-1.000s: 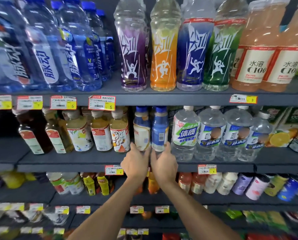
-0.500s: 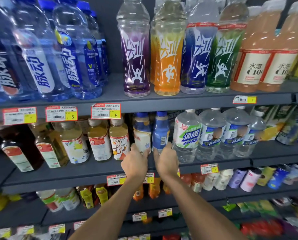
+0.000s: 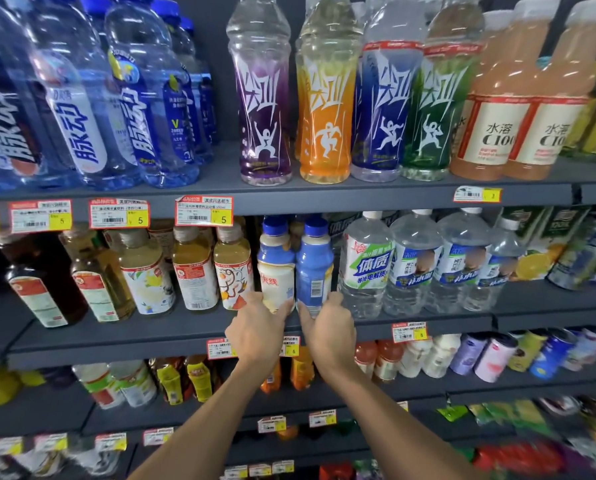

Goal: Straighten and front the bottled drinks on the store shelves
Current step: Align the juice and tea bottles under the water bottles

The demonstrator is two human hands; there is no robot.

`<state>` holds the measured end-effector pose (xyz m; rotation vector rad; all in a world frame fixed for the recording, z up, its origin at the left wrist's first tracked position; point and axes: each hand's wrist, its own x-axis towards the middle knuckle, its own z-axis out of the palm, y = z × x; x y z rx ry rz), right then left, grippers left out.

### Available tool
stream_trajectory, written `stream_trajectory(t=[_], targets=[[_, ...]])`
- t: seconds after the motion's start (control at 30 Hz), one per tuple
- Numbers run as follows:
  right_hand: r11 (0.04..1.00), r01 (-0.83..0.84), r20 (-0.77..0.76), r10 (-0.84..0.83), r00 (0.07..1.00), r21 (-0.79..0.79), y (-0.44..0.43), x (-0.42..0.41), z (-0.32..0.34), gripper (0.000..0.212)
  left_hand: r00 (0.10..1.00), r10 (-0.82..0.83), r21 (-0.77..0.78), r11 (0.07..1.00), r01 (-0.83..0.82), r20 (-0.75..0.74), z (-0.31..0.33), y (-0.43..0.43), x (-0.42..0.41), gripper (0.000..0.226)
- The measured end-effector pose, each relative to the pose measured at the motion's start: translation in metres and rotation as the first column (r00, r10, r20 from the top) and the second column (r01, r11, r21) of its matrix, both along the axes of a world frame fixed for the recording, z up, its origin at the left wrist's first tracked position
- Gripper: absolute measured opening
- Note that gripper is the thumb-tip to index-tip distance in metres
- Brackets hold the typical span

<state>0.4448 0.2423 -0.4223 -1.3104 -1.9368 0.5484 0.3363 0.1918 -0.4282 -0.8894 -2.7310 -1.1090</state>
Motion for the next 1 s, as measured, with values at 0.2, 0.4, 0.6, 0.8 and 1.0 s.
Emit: stream_trajectory(t=[0.2, 0.4, 0.6, 0.8, 1.0], targets=[[0.996, -0.084, 0.01, 0.084, 0.996, 0.004, -0.004, 0.013, -0.004, 0.061, 0.999, -0.017, -0.011, 1.0, 0.016, -0.04, -0.005, -0.011, 0.001, 0.063], [0.992, -0.118, 0.114, 0.123, 0.986, -0.048, 0.013, 0.009, 0.008, 0.08, 0.99, -0.129, -0.016, 0.992, 0.128, -0.058, 0.004, -0.008, -0.005, 0.048], [0.998, -0.035, -0.01, 0.035, 0.999, -0.044, 0.004, 0.004, 0.005, 0.052, 0.995, -0.1, 0.025, 0.995, 0.1, -0.021, 0.005, -0.009, -0.002, 0.051], [0.999, -0.025, 0.021, 0.026, 0.999, -0.047, 0.0, 0.005, 0.005, 0.055, 0.998, -0.054, 0.011, 0.998, 0.054, -0.039, 0.004, -0.019, 0.0, 0.065], [0.996, -0.069, 0.15, 0.078, 0.986, -0.064, 0.006, 0.01, 0.002, 0.059, 0.987, -0.162, 0.002, 0.987, 0.162, 0.016, 0.006, -0.017, -0.005, 0.055]])
